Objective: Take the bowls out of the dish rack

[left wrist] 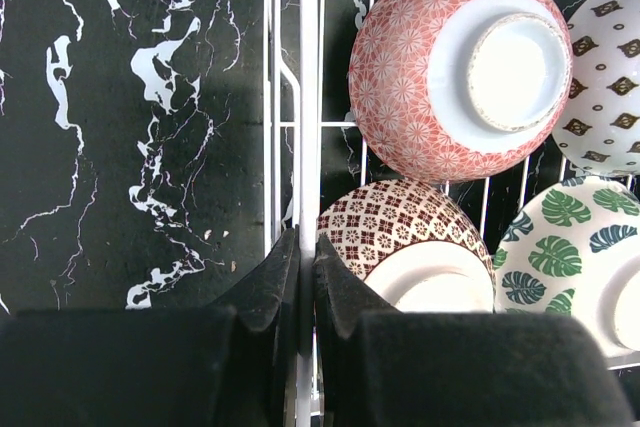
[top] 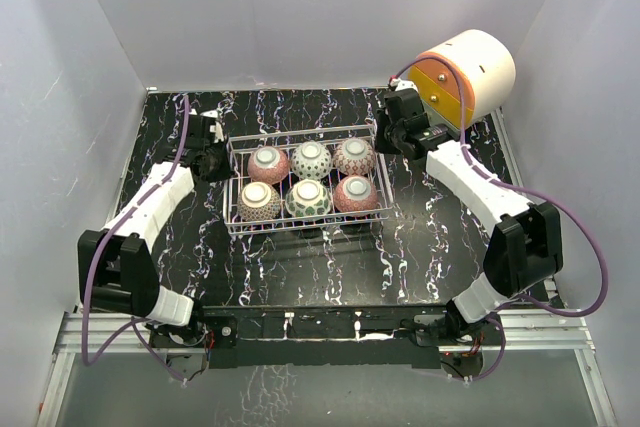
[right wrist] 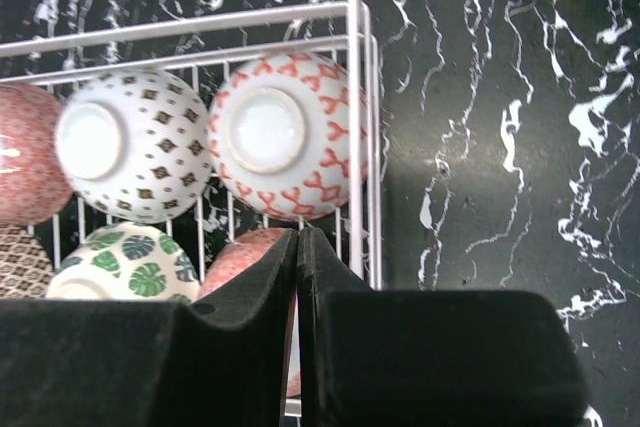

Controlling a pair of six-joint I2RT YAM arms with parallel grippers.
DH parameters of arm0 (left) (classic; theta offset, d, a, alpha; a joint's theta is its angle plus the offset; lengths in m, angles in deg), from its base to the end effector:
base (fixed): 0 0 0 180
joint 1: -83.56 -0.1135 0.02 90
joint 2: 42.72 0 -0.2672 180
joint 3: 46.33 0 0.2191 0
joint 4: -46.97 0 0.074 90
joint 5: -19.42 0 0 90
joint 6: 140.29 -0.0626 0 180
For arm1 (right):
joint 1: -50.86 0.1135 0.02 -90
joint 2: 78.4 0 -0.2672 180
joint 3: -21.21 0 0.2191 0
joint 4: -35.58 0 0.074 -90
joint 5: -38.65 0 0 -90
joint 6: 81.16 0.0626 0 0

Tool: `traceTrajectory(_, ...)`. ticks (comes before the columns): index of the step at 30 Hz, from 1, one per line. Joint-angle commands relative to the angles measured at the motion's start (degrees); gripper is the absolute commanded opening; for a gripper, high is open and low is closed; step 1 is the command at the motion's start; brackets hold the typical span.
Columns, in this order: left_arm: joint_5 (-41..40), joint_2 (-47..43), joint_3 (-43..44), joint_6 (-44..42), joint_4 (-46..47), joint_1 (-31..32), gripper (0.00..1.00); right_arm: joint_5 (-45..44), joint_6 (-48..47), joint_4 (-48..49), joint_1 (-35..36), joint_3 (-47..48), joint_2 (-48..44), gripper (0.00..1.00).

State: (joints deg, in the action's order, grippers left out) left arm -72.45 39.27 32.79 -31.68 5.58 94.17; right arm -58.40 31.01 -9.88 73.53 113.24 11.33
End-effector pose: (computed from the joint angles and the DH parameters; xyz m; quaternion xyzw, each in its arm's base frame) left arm 0.2947 -0.0531 0.2718 -0.0706 0.9186 -0.0835 0.3798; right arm 0.3139 0.1228 0.2964 0.0204 0.9160 0.0992 0.3882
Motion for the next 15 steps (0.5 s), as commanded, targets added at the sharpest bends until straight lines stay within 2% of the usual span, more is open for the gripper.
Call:
traceTrajectory(1, 0.5, -0.5, 5.5, 0.5, 4.5, 0.0, 0.00, 1.1, -0.1, 3.7, 0.4, 4.1, 0.2, 0.08)
traceTrajectory(5, 0.2, 0.7, 5.8, 0.4, 4.1, 0.0, 0.00, -1.2, 0.0, 2.6, 0.4, 4.1, 0.9, 0.08)
traceTrajectory(6, 0.3, 0.7, 5.6, 0.4, 4.2, 0.0, 0.00, -2.2, 0.2, 2.5, 0.4, 3.9, 0.8, 0.15)
traceTrajectory(8, 0.4, 0.3, 4.8, 0.5, 4.5, 0.0, 0.00, -3.7, 0.2, 2.4, 0.4, 3.6, 0.5, 0.44)
traceTrajectory(10, 0.3, -0.1, 4.0, 0.6, 4.7, 0.0, 0.00, -4.3, -0.1, 2.3, 0.4, 3.4, 0.6, 0.63)
traceTrajectory(15, 0.4, -1.0, 2.5, 1.1, 5.1, 0.0, 0.00, -5.1, -0.5, 1.4, 0.4, 3.4, 2.8, 0.65)
